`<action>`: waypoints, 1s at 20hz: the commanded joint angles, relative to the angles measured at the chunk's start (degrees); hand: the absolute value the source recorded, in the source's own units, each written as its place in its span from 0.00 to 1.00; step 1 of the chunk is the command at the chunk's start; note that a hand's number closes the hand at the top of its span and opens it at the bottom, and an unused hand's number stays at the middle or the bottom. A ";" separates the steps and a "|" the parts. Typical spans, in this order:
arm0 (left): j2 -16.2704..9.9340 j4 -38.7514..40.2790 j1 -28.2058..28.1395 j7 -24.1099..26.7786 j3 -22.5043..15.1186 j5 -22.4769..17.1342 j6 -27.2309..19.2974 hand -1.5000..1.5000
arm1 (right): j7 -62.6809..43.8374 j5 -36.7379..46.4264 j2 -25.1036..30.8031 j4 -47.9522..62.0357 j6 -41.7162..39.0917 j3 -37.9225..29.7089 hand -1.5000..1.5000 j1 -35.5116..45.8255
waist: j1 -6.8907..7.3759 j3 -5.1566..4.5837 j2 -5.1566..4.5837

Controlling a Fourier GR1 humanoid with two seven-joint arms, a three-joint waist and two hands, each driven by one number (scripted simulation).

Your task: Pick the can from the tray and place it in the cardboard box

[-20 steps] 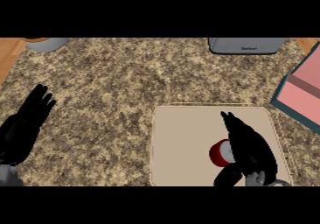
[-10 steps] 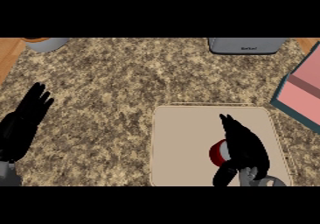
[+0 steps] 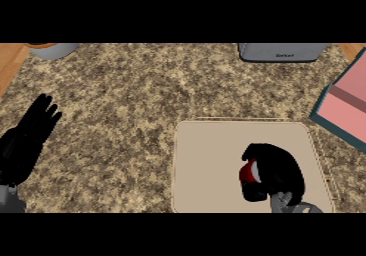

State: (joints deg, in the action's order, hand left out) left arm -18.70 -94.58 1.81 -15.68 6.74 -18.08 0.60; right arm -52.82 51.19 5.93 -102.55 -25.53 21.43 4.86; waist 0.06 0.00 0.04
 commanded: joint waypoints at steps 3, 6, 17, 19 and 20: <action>0.65 1.45 -2.90 3.64 2.77 -0.46 4.88 0.50 | 3.91 3.84 -0.12 6.20 3.57 -0.88 1.00 1.19 | 0.14 0.00 -0.02; 2.20 -0.04 -1.53 1.59 0.35 1.36 1.43 0.50 | 16.67 -2.03 8.38 4.15 -0.96 -2.77 1.00 1.54 | 0.37 0.04 -0.07; 2.57 6.35 2.65 3.24 1.51 2.86 1.75 0.50 | 53.31 -1.29 25.83 12.82 5.44 -4.60 1.00 1.84 | -0.11 0.01 -0.12; 3.02 3.30 -1.71 4.89 2.04 2.18 3.49 0.50 | 53.37 0.49 24.22 11.45 8.65 -5.64 1.00 0.41 | 0.07 0.00 -0.01; 2.16 3.01 0.97 1.92 1.97 2.91 2.58 0.50 | 51.20 -0.19 25.08 3.61 6.59 -5.96 1.00 -4.06 | -0.32 0.00 0.05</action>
State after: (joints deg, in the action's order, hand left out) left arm -16.20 -91.49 2.44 -13.13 8.06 -15.61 2.54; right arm -3.32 49.14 29.69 -94.25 -20.55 16.87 4.75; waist 0.09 -0.19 0.22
